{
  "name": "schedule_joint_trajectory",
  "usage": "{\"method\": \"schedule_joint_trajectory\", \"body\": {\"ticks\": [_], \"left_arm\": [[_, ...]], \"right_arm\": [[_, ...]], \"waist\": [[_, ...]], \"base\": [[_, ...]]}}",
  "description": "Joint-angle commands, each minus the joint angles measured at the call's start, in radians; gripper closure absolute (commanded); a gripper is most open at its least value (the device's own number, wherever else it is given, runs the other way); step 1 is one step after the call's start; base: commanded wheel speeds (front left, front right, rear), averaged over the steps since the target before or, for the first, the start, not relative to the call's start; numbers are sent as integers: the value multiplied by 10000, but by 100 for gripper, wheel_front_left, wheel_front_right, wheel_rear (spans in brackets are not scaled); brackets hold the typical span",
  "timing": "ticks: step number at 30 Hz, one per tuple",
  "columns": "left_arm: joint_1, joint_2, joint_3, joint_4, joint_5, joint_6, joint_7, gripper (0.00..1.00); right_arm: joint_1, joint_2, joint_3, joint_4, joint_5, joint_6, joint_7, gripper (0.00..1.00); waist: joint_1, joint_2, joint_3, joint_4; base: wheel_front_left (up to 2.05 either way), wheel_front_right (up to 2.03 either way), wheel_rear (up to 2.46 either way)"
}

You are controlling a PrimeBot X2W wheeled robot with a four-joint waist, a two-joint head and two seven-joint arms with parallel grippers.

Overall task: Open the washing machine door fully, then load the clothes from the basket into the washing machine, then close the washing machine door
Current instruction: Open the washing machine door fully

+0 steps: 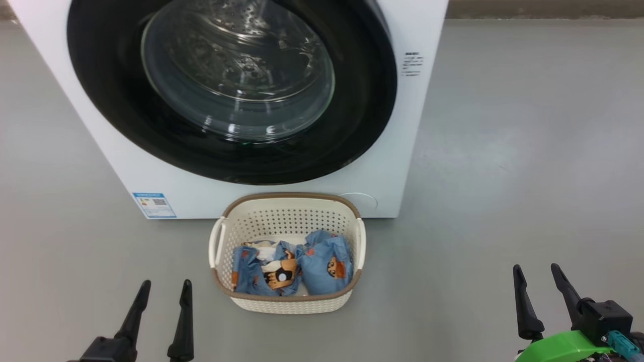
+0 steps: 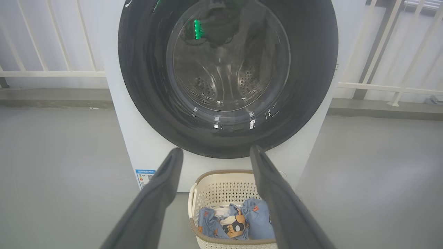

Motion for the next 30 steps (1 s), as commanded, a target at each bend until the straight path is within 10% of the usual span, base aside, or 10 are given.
{"method": "schedule_joint_trajectory", "body": {"ticks": [1,10,12,14,30], "left_arm": [[-397,76,283,-319,-101,9,-109,0],[-373,76,162,-295,-200,-19,-109,0],[-369,76,70,-291,-271,-22,-109,0],[-367,76,-10,-281,-348,-20,-109,0],[-834,76,-644,-322,-828,176,-109,0]], "right_arm": [[-171,-122,198,-252,48,56,-124,0],[-322,-122,234,-202,211,56,-124,0],[-451,-122,239,-227,555,56,-124,63],[-648,-122,257,-261,1070,56,-124,100],[-3937,-155,877,-1042,6295,56,-124,100]], "waist": [[0,0,1,4],[0,0,4,28],[0,0,14,36],[0,0,44,37],[0,0,670,389]], "base": [[69,69,-138],[30,30,-60],[0,0,0],[0,0,0],[0,0,0]]}}
